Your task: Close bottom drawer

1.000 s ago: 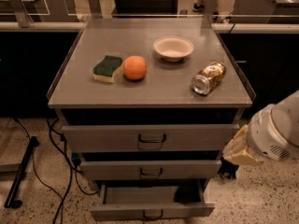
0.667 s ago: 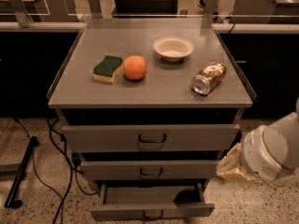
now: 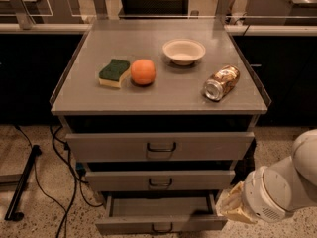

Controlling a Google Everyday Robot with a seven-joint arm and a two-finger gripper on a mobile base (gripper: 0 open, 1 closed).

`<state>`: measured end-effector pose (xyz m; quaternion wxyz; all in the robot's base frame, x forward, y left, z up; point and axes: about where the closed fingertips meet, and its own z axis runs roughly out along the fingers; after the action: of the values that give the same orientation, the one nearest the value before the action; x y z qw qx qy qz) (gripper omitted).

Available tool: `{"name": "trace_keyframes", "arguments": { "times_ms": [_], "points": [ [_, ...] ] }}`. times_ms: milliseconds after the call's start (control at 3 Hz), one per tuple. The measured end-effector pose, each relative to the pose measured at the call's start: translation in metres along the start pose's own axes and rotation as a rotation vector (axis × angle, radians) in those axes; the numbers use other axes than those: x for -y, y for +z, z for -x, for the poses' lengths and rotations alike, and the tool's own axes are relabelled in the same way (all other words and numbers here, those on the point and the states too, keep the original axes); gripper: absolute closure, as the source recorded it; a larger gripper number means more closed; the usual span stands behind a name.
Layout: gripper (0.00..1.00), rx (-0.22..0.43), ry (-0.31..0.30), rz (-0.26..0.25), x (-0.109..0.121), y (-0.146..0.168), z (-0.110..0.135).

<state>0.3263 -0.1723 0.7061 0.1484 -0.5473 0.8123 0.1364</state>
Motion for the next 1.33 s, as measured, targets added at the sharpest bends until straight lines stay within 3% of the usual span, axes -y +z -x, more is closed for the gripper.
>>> {"name": "trace_keyframes", "arguments": {
  "times_ms": [333,667,1000,1333],
  "points": [
    [1.0,-0.012,-0.001,-0.001,0.008,0.031,-0.017],
    [1.0,-0.008,-0.006,-0.028,0.025,0.101,-0.059],
    [1.0,0.015,0.011,-0.05,0.041,0.151,-0.085],
    [1.0,0.053,0.082,0.015,0.047,0.225,-0.123]
  ]
}}
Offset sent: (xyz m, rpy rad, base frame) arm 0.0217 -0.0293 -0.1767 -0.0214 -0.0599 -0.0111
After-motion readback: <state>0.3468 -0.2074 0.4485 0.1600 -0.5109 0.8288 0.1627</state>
